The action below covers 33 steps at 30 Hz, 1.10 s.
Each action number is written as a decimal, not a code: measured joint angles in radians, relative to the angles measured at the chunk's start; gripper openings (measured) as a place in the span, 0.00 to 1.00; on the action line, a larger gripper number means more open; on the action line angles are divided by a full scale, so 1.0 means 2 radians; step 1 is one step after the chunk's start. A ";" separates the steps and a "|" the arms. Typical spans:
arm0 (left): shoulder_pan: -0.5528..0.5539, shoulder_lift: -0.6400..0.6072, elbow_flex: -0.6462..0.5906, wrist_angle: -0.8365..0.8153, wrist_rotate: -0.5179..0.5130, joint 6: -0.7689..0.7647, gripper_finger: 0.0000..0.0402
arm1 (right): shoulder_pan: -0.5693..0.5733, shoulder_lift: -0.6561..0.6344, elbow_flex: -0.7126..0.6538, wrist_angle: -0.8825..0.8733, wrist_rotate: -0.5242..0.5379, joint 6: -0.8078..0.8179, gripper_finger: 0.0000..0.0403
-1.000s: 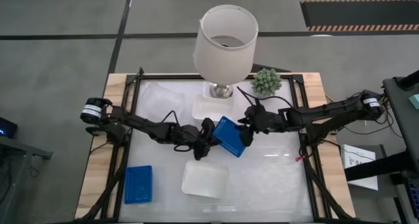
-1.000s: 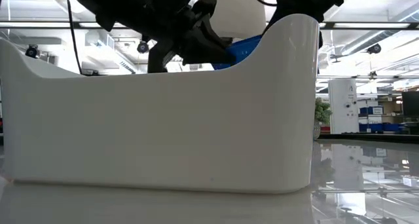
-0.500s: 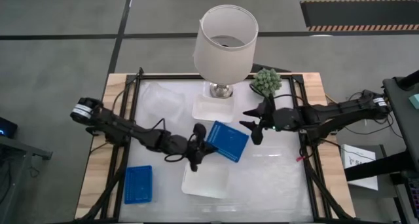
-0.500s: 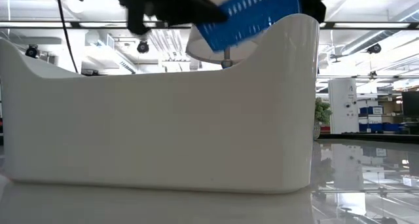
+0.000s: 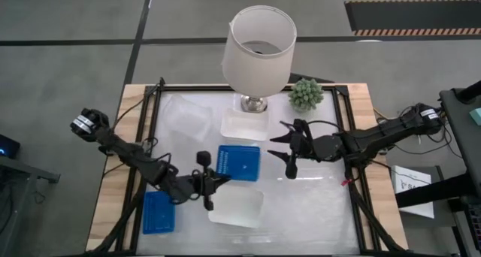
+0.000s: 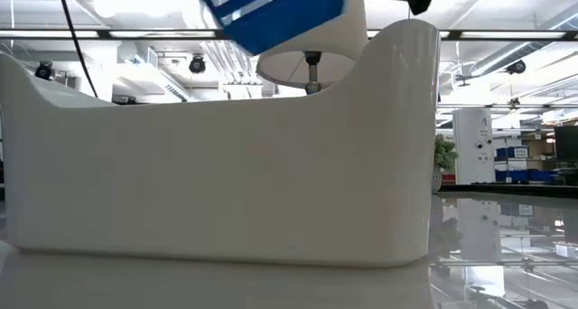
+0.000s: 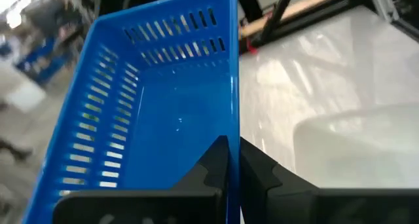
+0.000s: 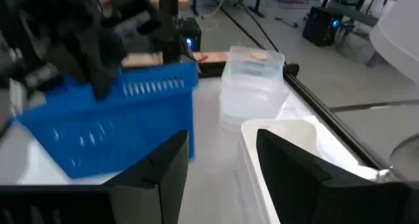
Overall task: Stack baskets by color
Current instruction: Stack the blue bin into the lower left blue bin
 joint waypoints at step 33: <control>-0.183 0.026 0.320 -0.723 0.160 -0.920 0.00 | -0.001 0.020 0.000 0.005 0.001 -0.096 0.37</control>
